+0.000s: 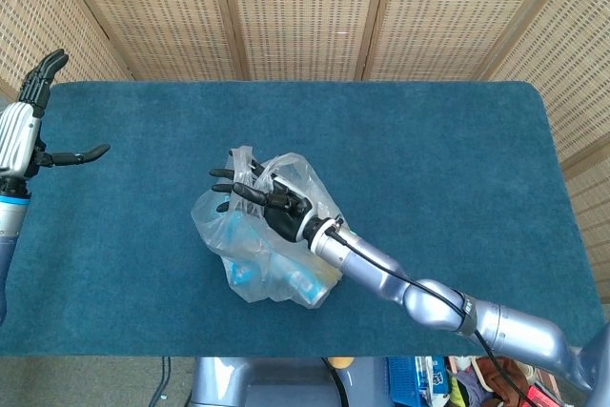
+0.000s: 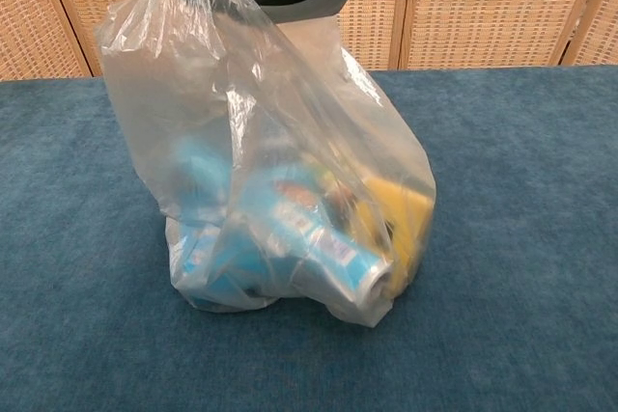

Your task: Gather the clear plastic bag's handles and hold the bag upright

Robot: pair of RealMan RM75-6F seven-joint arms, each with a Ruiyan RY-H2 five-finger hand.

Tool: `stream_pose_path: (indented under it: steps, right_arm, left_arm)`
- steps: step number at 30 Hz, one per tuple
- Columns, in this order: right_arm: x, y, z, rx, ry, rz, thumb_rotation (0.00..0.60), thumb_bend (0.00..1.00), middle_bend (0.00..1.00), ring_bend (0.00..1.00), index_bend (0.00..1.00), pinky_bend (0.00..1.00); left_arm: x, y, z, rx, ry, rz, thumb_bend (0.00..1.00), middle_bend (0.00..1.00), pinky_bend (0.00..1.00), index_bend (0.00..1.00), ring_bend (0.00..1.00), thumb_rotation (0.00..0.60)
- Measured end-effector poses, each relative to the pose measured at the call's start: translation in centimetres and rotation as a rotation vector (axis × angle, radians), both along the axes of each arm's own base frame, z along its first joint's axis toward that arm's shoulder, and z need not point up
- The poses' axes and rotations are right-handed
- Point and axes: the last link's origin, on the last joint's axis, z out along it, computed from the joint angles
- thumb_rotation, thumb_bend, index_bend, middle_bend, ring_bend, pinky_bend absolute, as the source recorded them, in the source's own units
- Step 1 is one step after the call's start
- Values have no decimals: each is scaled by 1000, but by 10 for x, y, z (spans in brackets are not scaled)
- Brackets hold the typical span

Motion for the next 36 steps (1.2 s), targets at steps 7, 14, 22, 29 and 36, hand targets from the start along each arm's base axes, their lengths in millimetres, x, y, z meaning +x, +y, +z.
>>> stream_pose_path:
  steps: [7,14,22,29,36]
  right_arm:
    - [6,-3,5,11,11,2,600,358,376,408,0,491]
    - [15,-9,16,-10,18,24,600,328,441,487,27,516]
    - [18,-14,24,-31,35,34,600,250,520,554,130,529]
    - [17,-12,25,-8,60,61,600,246,552,586,370,534]
    - [18,-18,30,-25,82,79,600,220,672,719,505,619]
  left_arm:
    - [-6,1,3,3,-14,12,2,0,0,0,0,600]
    - [-13,2,4,9,-22,31,4,0,0,0,0,600]
    - [-22,2,4,11,-33,51,5,0,0,0,0,600]
    - [-21,2,2,8,-36,46,6,0,0,0,0,600]
    - [-23,1,2,10,-42,54,7,0,0,0,0,600]
